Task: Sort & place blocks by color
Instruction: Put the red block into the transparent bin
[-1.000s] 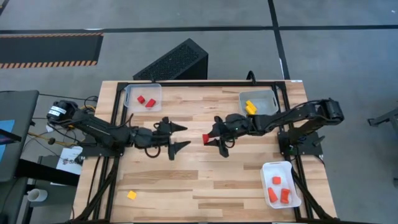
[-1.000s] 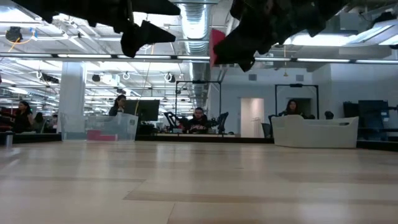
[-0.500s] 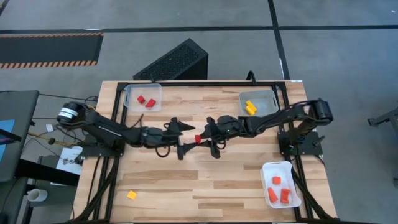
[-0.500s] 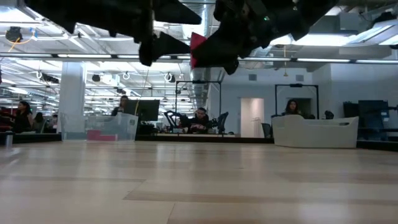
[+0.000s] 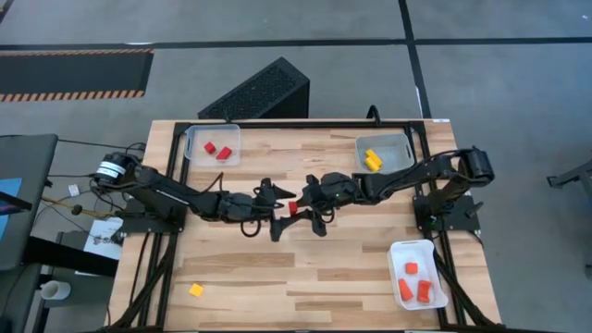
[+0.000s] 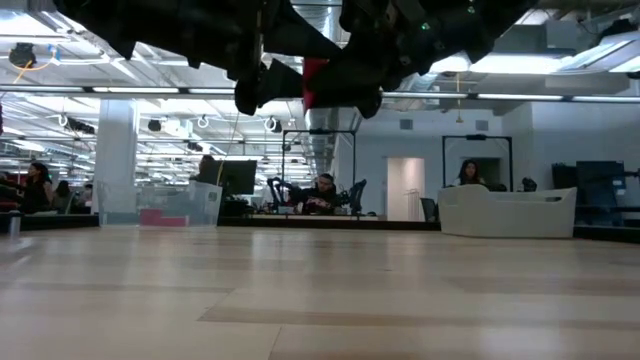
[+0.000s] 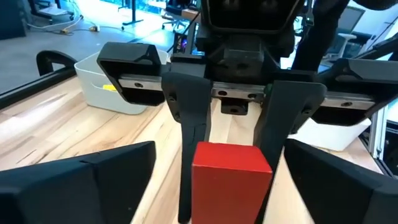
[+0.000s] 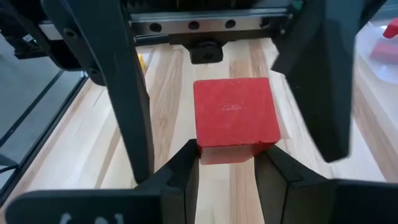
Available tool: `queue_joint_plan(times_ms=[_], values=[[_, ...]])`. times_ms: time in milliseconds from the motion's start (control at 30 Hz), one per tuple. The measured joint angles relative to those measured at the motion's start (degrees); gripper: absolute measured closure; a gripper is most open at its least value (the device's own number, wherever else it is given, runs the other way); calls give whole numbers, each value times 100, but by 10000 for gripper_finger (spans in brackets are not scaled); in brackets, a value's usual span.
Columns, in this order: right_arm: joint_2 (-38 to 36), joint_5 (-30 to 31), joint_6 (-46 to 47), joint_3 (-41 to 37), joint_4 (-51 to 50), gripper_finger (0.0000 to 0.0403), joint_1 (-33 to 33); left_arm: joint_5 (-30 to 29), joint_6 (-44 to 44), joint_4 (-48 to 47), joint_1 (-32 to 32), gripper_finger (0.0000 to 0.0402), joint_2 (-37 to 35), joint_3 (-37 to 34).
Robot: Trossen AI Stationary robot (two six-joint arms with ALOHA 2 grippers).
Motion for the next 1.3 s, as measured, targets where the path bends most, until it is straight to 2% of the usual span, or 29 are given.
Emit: queue_joint_plan(times_ms=[333,567,733,933,1100,1167,1300], values=[[-2,16,50,0,-170,278,20,219,46,-102,-1,194,0,-2],[-2,-50,44,-4,-223,277,37,278,87,-199,2,305,-11,-2],[-2,-44,282,-4,-216,251,39,542,43,-201,68,305,-18,-2],[-2,63,509,1,-354,169,38,627,-91,-682,261,305,-155,-6],[-2,-5,815,9,-1022,116,-18,142,-108,-2072,675,305,-762,-7],[-2,-5,845,9,-1324,107,-41,-55,-114,-2686,927,305,-1093,-7],[-2,164,960,4,-1690,104,-31,-34,-172,-3735,1736,305,-1687,-7]])
